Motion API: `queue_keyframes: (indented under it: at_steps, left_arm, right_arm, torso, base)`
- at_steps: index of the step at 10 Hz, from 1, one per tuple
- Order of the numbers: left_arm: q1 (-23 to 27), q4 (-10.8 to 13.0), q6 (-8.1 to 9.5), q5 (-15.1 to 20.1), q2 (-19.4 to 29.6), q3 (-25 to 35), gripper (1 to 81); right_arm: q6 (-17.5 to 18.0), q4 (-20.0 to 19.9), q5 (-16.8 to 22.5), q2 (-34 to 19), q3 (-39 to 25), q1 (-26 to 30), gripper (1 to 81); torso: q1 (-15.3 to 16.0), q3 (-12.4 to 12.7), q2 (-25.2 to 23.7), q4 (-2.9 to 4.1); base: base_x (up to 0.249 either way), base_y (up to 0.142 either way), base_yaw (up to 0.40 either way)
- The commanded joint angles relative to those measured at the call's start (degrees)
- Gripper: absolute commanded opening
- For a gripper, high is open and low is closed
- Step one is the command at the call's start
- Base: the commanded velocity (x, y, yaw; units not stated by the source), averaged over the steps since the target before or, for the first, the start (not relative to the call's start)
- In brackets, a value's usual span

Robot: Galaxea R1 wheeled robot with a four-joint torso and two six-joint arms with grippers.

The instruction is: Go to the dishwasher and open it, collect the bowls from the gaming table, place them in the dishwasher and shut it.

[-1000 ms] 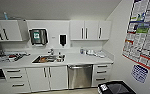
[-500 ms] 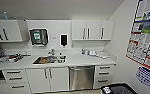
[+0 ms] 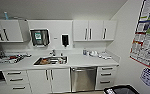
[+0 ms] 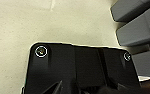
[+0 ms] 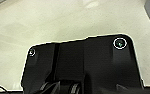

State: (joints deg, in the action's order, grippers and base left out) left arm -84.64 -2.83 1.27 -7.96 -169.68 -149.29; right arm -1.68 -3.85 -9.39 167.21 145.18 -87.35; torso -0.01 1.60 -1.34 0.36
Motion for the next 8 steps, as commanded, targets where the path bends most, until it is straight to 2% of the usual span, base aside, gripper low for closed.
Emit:
queue_keyframes:
  at_steps: [1,8]
  left_arm:
    - [3.5,0.5,-0.3,2.2,0.3,0.3,81.1]
    - [3.5,0.5,-0.39,2.2,0.1,0.3,81.1]
  right_arm:
    - [-0.2,0.4,2.4,-0.4,-0.3,3.3,81.1]
    - [-0.2,0.4,2.4,-0.6,-0.3,3.1,81.1]
  torso:
    - [0.0,0.0,0.0,0.0]
    - [0.0,0.0,0.0,0.0]
  base:
    - [0.068,0.083,0.0]
    - [0.068,0.083,0.0]
